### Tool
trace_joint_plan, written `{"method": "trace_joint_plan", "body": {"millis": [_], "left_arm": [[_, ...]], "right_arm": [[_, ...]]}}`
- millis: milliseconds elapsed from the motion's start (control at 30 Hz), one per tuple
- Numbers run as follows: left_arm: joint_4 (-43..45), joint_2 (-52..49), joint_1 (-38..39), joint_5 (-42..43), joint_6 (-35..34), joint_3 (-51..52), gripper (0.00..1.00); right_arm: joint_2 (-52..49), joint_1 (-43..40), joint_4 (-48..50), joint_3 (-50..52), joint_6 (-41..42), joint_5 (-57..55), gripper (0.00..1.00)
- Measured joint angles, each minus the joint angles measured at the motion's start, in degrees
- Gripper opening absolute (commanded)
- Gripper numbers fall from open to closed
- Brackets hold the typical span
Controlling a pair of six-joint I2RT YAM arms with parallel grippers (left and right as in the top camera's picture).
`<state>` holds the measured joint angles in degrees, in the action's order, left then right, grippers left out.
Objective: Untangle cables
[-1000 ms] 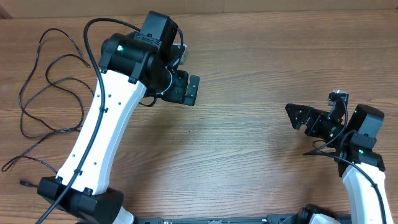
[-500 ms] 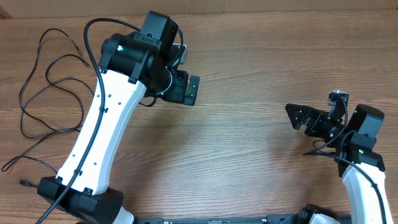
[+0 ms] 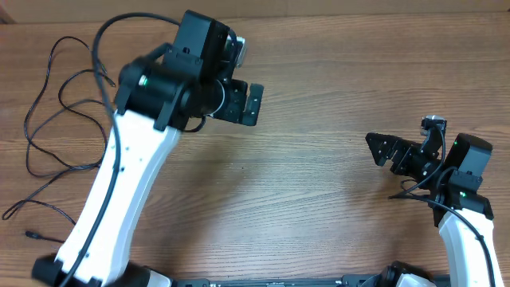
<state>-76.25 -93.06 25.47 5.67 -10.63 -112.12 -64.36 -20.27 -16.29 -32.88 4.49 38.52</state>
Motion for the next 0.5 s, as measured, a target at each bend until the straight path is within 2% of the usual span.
{"method": "trace_joint_plan", "body": {"millis": [267, 367, 500], "left_arm": [[5.3, 9.0, 3.4, -3.8, 0.0, 0.5, 1.00], [11.8, 12.7, 3.4, -4.6, 0.0, 5.0, 0.99], [24.2, 18.8, 3.4, -4.9, 0.0, 16.9, 1.00]], "right_arm": [[0.0, 0.0, 0.0, 0.0, 0.0, 0.0, 1.00], [0.0, 0.0, 0.0, 0.0, 0.0, 0.0, 1.00], [0.0, 0.0, 0.0, 0.0, 0.0, 0.0, 1.00]]}}
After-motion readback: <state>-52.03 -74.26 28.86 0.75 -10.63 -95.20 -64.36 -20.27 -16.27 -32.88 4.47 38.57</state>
